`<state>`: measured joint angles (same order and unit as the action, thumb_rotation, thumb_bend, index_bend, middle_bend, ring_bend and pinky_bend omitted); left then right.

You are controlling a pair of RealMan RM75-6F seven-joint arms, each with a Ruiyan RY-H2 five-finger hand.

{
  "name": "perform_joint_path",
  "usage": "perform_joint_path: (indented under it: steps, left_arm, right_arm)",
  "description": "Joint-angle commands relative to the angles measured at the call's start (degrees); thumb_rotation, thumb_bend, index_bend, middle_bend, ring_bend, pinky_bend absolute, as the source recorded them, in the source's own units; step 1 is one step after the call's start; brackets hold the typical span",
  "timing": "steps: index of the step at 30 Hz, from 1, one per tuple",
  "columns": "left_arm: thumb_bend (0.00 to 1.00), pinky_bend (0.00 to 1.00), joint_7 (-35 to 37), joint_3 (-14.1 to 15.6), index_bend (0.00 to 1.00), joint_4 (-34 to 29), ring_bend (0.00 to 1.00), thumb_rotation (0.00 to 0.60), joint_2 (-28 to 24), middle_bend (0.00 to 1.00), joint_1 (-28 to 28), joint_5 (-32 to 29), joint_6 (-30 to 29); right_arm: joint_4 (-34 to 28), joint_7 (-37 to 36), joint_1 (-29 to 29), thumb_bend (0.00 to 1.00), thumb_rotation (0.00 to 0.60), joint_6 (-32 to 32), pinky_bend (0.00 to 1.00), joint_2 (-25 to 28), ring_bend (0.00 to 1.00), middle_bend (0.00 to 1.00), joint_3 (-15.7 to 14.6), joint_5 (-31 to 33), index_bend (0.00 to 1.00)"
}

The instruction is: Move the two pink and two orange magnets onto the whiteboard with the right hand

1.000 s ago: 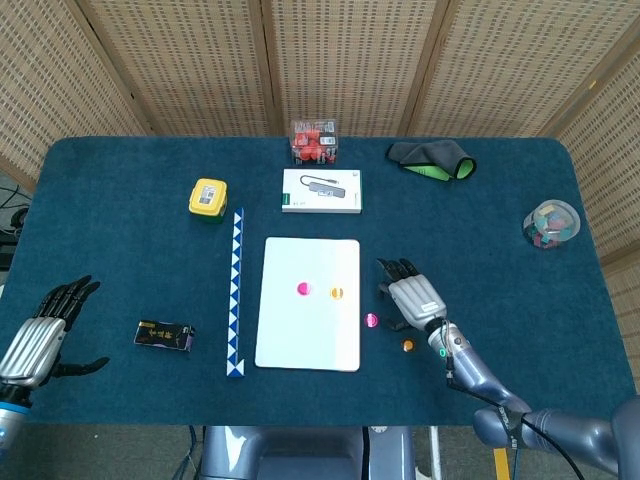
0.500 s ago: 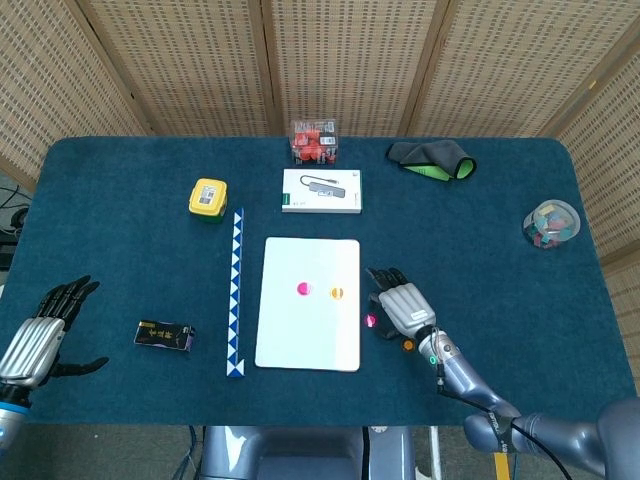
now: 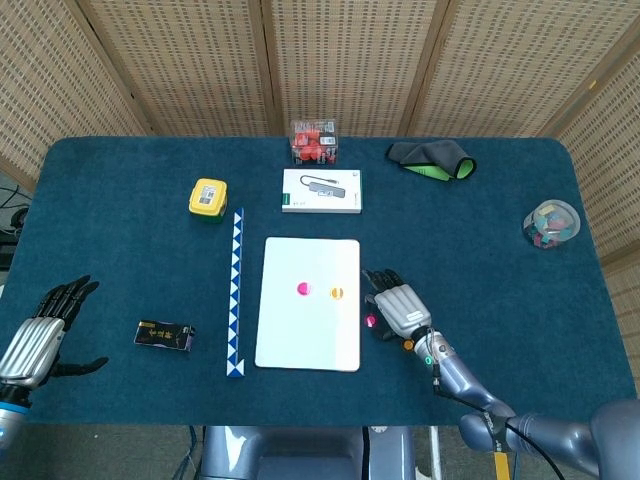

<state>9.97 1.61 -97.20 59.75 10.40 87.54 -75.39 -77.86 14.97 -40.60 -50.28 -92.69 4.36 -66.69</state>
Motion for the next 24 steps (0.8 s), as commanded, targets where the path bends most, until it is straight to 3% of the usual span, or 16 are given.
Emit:
perform_joint_path:
  steps: [1, 15, 24]
  left_arm:
    - [0.0, 0.0, -0.02, -0.01, 0.0, -0.01, 0.0, 0.6, 0.0, 0.0, 0.01, -0.03, 0.03]
    - [0.0, 0.0, -0.01, 0.03, 0.0, 0.01, 0.0, 0.6, 0.02, 0.0, -0.02, -0.07, 0.04]
    - [0.0, 0.0, -0.15, -0.06, 0.0, -0.12, 0.0, 0.6, 0.0, 0.0, 0.05, -0.21, 0.13]
  right_arm:
    - [0.1, 0.02, 0.03, 0.31, 0.6, 0.09, 0.0, -0.15, 0.0, 0.0, 0.11, 0.03, 0.42]
    - [1.32, 0.04, 0.04, 0.31, 0.6, 1.24, 0.0, -1.22, 0.0, 0.0, 0.71, 0.52, 0.44]
    - [1.57, 0.02, -0.22, 0.36, 0.6, 2.15, 0.0, -1.55, 0.0, 0.0, 1.15, 0.95, 0.55]
